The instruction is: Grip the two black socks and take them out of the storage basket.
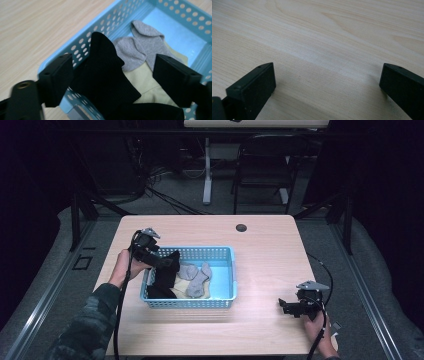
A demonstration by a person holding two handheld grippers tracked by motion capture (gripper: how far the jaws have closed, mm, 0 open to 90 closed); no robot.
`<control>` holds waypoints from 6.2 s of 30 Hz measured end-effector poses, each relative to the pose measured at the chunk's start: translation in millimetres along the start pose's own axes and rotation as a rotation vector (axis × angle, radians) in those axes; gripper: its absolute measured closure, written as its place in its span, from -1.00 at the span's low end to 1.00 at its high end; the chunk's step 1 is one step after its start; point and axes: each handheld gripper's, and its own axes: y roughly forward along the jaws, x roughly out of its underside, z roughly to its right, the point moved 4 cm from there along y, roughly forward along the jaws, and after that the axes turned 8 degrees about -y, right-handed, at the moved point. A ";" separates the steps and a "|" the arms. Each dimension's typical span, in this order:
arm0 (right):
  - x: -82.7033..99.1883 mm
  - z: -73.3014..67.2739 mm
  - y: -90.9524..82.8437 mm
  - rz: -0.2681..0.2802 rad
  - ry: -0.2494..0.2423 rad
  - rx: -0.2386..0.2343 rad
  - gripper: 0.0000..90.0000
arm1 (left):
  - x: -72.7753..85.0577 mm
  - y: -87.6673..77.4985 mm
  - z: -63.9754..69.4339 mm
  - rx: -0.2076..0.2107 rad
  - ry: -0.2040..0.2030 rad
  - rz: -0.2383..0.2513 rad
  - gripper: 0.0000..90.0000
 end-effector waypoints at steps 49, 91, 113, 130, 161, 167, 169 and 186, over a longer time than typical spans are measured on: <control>0.0 0.0 0.1 0.001 0.000 0.000 -1.00 | -1.1 13.4 -0.5 -0.080 0.057 -0.162 0.92; 0.0 0.3 -0.2 -0.003 -0.005 -0.001 -1.00 | -41.7 -80.0 1.4 -0.086 0.067 -0.018 0.92; 0.0 0.0 0.0 0.001 -0.001 -0.001 -1.00 | -21.6 -149.8 -34.7 -0.183 -0.039 0.083 0.92; 0.0 0.1 0.2 0.003 -0.002 -0.001 -1.00 | 33.5 -141.6 -73.0 -0.236 -0.161 0.003 0.92; 0.0 0.1 0.1 0.003 -0.002 -0.001 -1.00 | 113.8 -52.3 -93.2 -0.132 -0.357 -0.127 0.05; 0.0 0.1 0.2 0.003 -0.002 -0.001 -1.00 | 90.3 -80.3 -72.0 -0.114 -0.273 -0.045 -0.32; 0.0 0.0 0.2 0.003 -0.002 -0.001 -1.00 | 76.2 -85.9 -56.9 -0.098 -0.215 -0.029 -0.39; 0.0 0.1 0.0 0.001 -0.001 -0.001 -1.00 | 31.0 -39.3 24.2 0.031 0.067 -0.164 -0.39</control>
